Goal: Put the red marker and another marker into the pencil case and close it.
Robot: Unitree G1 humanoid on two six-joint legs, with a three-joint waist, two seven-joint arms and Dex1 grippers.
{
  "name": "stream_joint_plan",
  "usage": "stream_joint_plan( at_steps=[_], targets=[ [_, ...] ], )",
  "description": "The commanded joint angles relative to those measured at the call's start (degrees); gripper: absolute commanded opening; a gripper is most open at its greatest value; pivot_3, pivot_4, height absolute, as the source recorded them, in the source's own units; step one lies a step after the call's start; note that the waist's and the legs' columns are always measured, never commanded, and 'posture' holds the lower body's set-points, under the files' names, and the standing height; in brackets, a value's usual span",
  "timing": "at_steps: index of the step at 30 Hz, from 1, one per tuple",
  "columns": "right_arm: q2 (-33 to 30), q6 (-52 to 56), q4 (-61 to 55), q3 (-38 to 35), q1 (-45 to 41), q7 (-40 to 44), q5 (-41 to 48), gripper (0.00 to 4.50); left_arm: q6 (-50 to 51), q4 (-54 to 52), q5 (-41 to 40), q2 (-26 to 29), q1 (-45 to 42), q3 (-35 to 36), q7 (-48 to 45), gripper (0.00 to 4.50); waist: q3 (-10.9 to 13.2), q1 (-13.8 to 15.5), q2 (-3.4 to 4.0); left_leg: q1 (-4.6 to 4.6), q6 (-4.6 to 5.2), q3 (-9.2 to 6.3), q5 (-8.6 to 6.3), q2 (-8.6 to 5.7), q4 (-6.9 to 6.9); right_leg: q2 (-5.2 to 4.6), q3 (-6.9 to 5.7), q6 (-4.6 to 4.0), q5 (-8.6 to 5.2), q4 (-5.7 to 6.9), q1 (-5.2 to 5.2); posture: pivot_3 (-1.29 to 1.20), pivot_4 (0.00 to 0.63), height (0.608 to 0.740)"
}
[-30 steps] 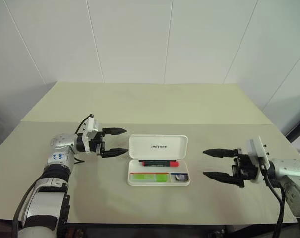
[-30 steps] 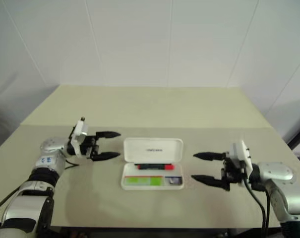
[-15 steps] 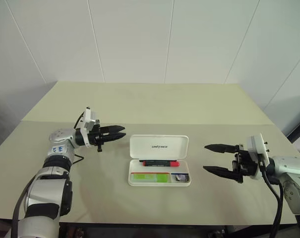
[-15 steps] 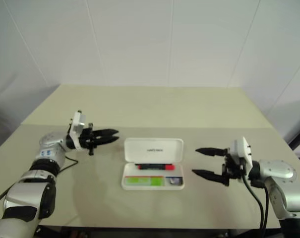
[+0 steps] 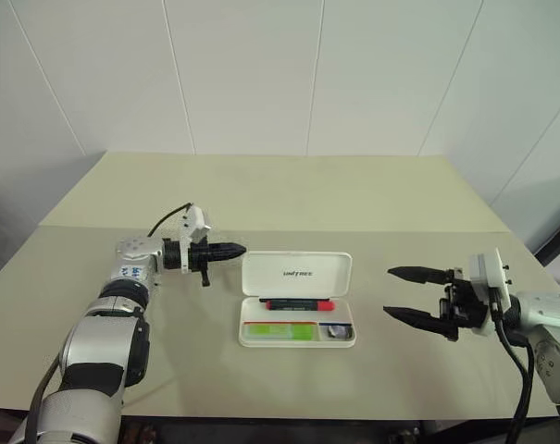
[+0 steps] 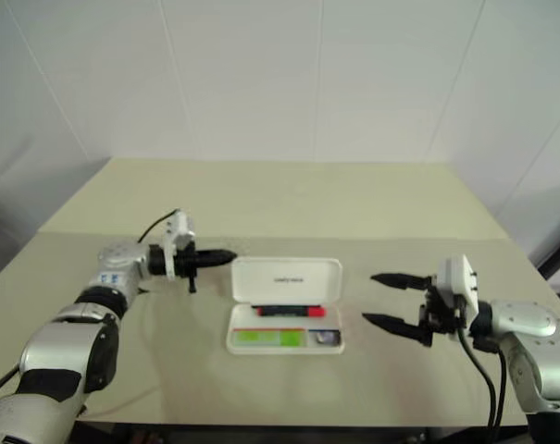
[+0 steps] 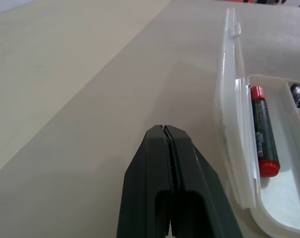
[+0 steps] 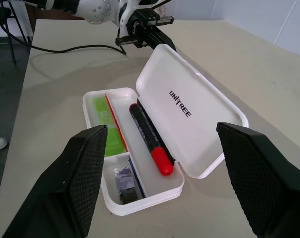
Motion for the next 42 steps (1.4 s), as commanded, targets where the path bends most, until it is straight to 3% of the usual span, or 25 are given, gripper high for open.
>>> stream_joint_plan(
  at_steps=[1,13,28,42],
  targets=[
    [-1.63,-1.01,2.03,-2.62,-0.71,4.5,2.62,4.5,-0.6,0.43,1.59,-0.76,-1.04,0.12,0.08,0.02,0.0,0.01,0.0,0.0,0.0,0.0,0.0,0.0,0.0,0.0,0.0,0.01,0.0,0.0,0.0,0.0,0.15,0.74],
    [-2.79,-4.79,11.26,-0.93,-7.77,9.48,-0.01,4.5,1.14,-1.34,-1.24,-1.55,-2.7,2.92,-18.35,0.02,0.0,-0.11,0.01,0.0,0.0,0.0,0.0,0.01,0.0,0.02,0.0,0.01,0.01,0.04,-0.01,0.0,0.15,0.74],
    [-1.45,-5.13,12.51,0.66,-10.05,10.41,-0.53,4.5,-2.04,-14.27,-16.48,2.42,1.9,-24.58,-19.92,0.02,0.01,-0.19,0.02,0.01,0.0,-0.01,0.0,0.01,0.02,0.01,0.04,0.02,0.0,0.08,-0.02,0.0,0.15,0.74],
    [-1.7,-5.39,12.46,1.41,-9.49,10.95,-0.35,4.5,-22.09,-13.7,-9.97,-0.45,3.06,-33.81,-19.92,0.02,0.01,-0.03,0.02,0.01,0.0,0.01,0.0,0.0,0.04,0.01,0.06,0.01,0.0,0.04,-0.01,0.0,0.15,0.74]
  ],
)
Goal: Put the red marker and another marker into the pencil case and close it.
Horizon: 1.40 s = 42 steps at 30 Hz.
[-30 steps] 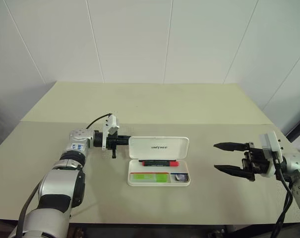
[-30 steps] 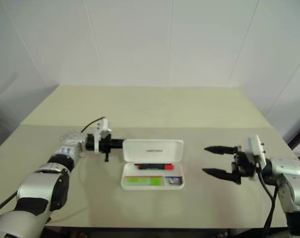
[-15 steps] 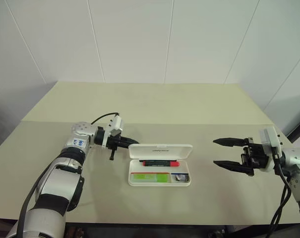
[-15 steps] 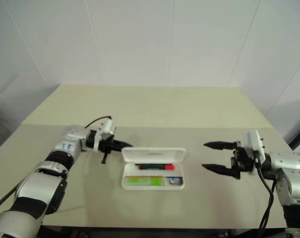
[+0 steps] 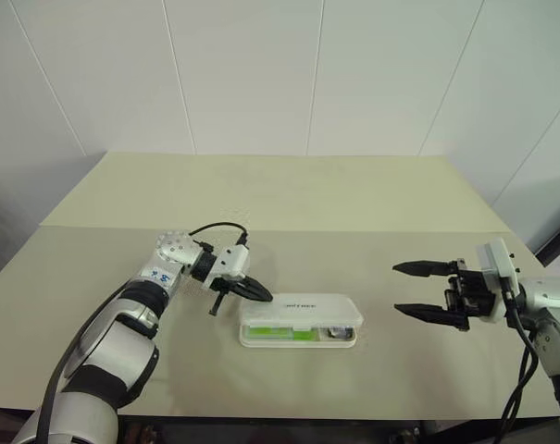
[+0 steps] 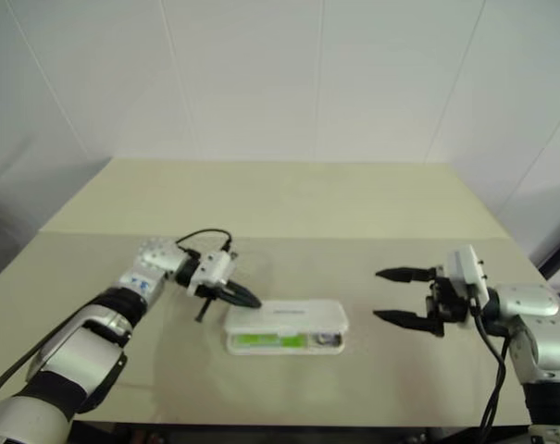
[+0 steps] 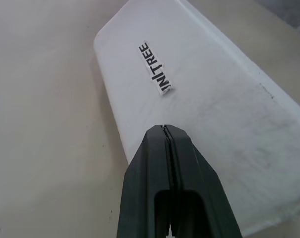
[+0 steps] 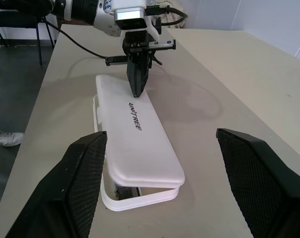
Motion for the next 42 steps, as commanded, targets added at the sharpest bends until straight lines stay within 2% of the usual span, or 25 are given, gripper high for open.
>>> stream_joint_plan(
  at_steps=[1,11,16,19,23,26,30,36,39,42],
  targets=[
    [-0.27,-0.66,-0.34,-0.97,-0.55,1.37,0.63,4.5,-7.07,1.0,4.9,-0.71,0.64,-1.3,-6.42,0.02,0.0,0.03,0.0,0.0,0.0,0.0,0.0,0.0,0.0,0.0,0.0,0.0,0.0,0.0,0.0,0.0,0.15,0.74],
    [-0.98,-0.9,0.14,-0.47,-0.12,3.57,0.29,4.5,-21.43,3.87,13.83,-1.67,1.27,-4.26,-6.42,0.02,-0.04,-0.02,0.03,0.16,0.0,0.04,0.0,0.0,0.03,0.0,0.05,0.0,0.0,0.02,0.15,0.0,0.15,0.74],
    [-0.84,-1.08,0.62,-0.27,-0.78,3.78,0.05,4.5,-20.75,5.03,14.27,-2.68,0.72,-0.95,-5.76,0.02,-0.1,-0.01,0.11,0.22,0.02,0.05,0.0,0.0,0.05,0.01,0.06,0.0,0.0,0.03,0.21,0.0,0.15,0.74],
    [-0.79,-1.1,0.78,-0.15,-1.04,3.98,0.09,4.5,-18.0,4.62,11.32,-3.55,0.84,2.55,-6.28,0.02,-0.1,0.01,0.11,0.22,0.05,0.04,0.02,-0.01,0.11,0.01,0.07,0.01,0.01,0.09,0.21,0.0,0.15,0.74],
    [-0.43,-1.15,1.08,0.15,-1.74,3.77,0.08,4.5,-7.48,2.4,1.42,-5.48,0.86,13.27,-6.22,0.02,-0.07,0.05,0.09,0.13,0.09,0.02,0.04,-0.03,0.22,0.0,0.06,0.04,0.03,0.16,0.19,0.0,0.15,0.74],
    [-0.29,-1.16,1.06,0.06,-2.07,3.12,0.2,4.5,1.32,0.28,-4.02,-3.56,1.3,20.85,-5.89,0.02,-0.03,-0.15,0.05,-0.01,0.09,-0.02,0.04,-0.03,0.22,0.02,0.06,0.06,0.04,0.21,0.02,0.0,0.15,0.74],
    [-0.42,-1.15,1.53,-0.05,-2.3,2.84,0.09,4.5,5.51,-4.78,-7.48,-0.31,5.76,25.08,-6.42,0.02,-0.05,-0.66,0.07,0.08,0.09,0.0,0.04,0.01,0.01,0.02,0.06,0.01,-0.01,0.23,-0.04,0.0,0.15,0.74],
    [-0.64,-1.11,2.69,0.42,-3.67,2.73,-0.48,4.5,10.25,-14.3,-13.83,2.45,13.69,27.68,-6.42,0.02,-0.05,-0.2,0.08,0.07,0.08,0.0,0.04,0.0,0.08,-0.01,0.05,0.01,-0.04,0.26,-0.03,0.0,0.15,0.74],
    [-0.97,-1.1,3.2,0.59,-4.19,3.04,-0.71,4.5,12.17,-17.54,-17.53,5.01,17.43,27.11,-6.42,0.61,-0.05,-0.07,0.08,0.09,0.07,0.0,0.04,0.0,0.1,-0.01,0.06,0.0,-0.04,0.28,-0.02,0.0,0.15,0.74],
    [-1.55,-0.71,2.98,0.41,-4.17,3.4,-0.53,4.5,13.56,-19.73,-20.18,8.74,21.18,25.89,-6.42,1.58,-0.05,-0.32,0.09,0.12,0.07,0.0,0.04,0.01,0.07,0.0,0.06,-0.01,-0.04,0.27,-0.01,0.0,0.15,0.74]
  ],
)
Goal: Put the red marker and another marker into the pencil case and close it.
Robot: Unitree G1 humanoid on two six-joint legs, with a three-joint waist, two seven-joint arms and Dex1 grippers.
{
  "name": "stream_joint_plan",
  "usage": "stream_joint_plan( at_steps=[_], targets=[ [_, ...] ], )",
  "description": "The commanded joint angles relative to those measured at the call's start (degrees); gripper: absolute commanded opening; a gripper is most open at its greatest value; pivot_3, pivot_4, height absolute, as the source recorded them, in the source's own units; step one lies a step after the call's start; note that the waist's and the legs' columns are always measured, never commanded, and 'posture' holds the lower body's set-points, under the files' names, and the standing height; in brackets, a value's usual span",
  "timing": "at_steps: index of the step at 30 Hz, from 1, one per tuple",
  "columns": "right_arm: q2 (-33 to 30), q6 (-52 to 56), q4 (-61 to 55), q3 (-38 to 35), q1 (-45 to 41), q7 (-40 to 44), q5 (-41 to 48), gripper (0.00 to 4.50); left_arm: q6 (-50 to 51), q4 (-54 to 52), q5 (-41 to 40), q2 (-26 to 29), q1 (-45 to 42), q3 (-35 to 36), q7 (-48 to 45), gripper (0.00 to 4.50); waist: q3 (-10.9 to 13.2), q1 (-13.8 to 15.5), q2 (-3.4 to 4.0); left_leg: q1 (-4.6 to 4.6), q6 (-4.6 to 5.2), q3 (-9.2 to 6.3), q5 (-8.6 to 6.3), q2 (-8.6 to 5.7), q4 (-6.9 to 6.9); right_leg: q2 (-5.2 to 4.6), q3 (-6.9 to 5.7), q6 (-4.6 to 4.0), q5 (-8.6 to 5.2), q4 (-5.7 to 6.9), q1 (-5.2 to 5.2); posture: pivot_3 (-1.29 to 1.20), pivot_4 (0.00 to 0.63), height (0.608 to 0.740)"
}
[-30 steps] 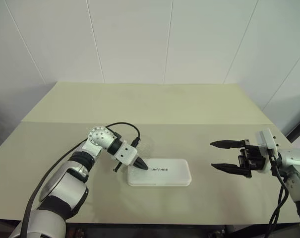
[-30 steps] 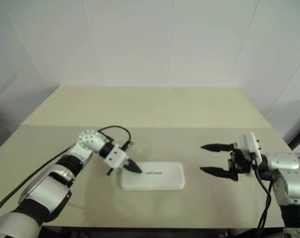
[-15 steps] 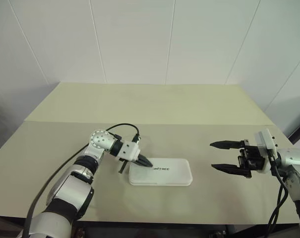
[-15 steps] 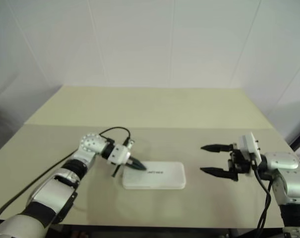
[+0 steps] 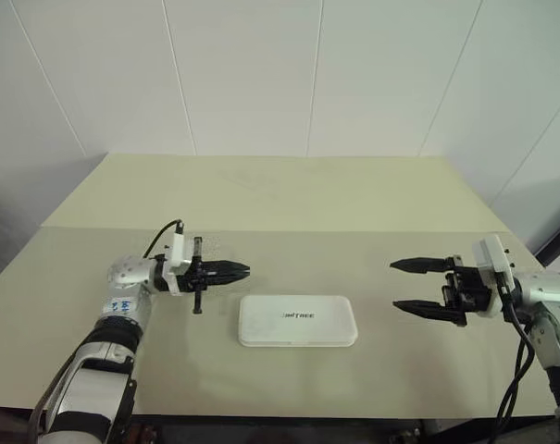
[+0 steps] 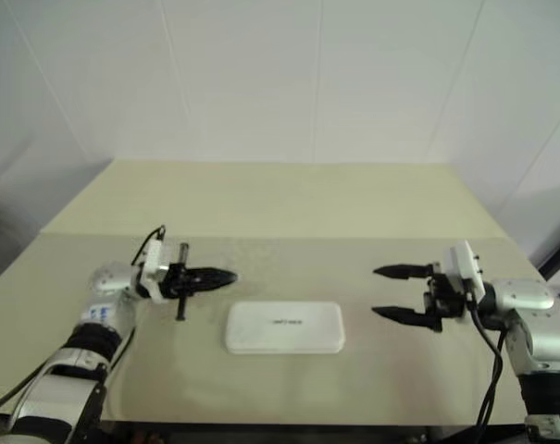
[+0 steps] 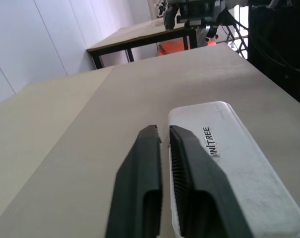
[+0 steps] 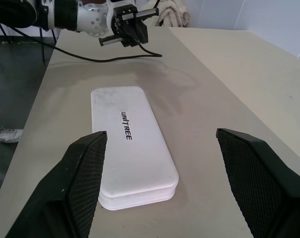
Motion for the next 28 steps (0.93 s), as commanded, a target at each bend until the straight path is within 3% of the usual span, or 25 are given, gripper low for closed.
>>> stream_joint_plan(
  at_steps=[1,9,18,28],
  targets=[
    [-1.77,0.15,-0.7,-1.55,-0.35,2.13,0.73,4.5,2.06,-3.62,-4.38,3.96,3.03,-0.52,-6.4,1.88,0.01,-0.14,0.02,0.0,0.0,0.01,0.0,0.01,-0.02,0.0,0.0,0.0,0.0,-0.01,-0.01,0.0,0.15,0.74],
    [-3.34,0.1,-0.98,-2.58,0.73,1.75,1.0,4.5,2.36,-3.28,-5.6,9.52,4.35,-0.95,-6.4,4.49,0.01,0.18,0.02,0.0,-0.01,0.01,0.0,-0.01,0.0,-0.01,-0.01,-0.02,-0.01,-0.02,0.02,0.0,0.15,0.74],
    [-4.59,1.11,-1.78,-3.44,0.9,0.05,0.86,4.5,1.66,-2.49,-5.41,8.74,3.27,-1.09,-6.4,4.49,0.01,0.02,0.02,0.0,-0.01,0.03,-0.01,0.0,-0.04,-0.01,-0.01,-0.03,-0.02,-0.05,0.01,0.0,0.15,0.74],
    [-3.4,5.0,-12.54,-6.55,8.83,-4.64,4.04,4.5,3.56,-4.63,-7.75,7.12,3.73,-2.75,-6.4,4.49,0.01,0.13,0.02,-0.04,-0.02,0.04,-0.02,0.0,-0.03,-0.02,0.0,-0.03,-0.02,-0.09,0.0,0.0,0.15,0.74]
  ],
)
